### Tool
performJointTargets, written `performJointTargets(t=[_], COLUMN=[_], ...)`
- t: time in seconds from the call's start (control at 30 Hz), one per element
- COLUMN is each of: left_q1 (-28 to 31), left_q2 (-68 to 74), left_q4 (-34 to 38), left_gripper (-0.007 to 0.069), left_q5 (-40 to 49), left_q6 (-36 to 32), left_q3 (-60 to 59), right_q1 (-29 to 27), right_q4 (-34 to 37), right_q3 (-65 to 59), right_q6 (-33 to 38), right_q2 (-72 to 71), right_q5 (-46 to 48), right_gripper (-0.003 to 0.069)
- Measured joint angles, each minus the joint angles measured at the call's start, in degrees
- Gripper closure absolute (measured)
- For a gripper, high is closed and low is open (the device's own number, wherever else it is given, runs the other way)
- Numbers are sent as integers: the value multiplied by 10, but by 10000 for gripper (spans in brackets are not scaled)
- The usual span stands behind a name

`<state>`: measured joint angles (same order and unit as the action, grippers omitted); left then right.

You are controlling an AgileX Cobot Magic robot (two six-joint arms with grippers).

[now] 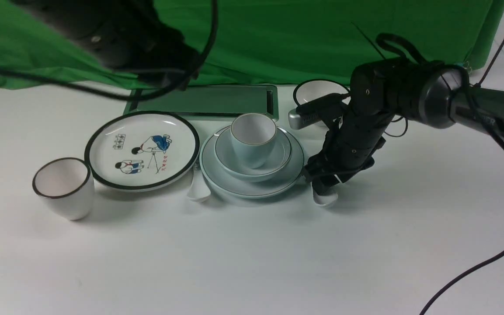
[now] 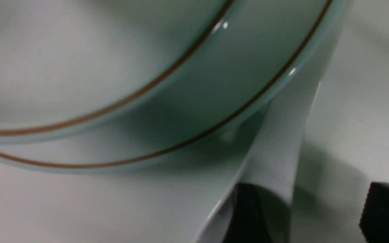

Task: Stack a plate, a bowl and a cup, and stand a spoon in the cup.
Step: Use the right arm to grab a blue soup spoon

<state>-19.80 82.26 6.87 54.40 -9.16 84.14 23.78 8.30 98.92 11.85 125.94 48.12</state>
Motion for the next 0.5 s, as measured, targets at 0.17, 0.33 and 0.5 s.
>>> performJointTargets(t=[0.17,0.33,0.5], left_q1=[15,33,38], left_q2=[-117,-206,-280], left_q4=[-9,-14,-21], left_gripper=[424,421,419], left_q5=[-26,-30,-57], left_q6=[18,32,32], left_q3=[-141,-265,-373], right_q1=[0,-14,-19], right_q4=[-59,-91,-97], right_q3=[1,1,0], right_q6=[-5,-13,-15], right_q2=[-2,-4,-8], right_q5=[59,138,151], right_gripper=[186,186,186])
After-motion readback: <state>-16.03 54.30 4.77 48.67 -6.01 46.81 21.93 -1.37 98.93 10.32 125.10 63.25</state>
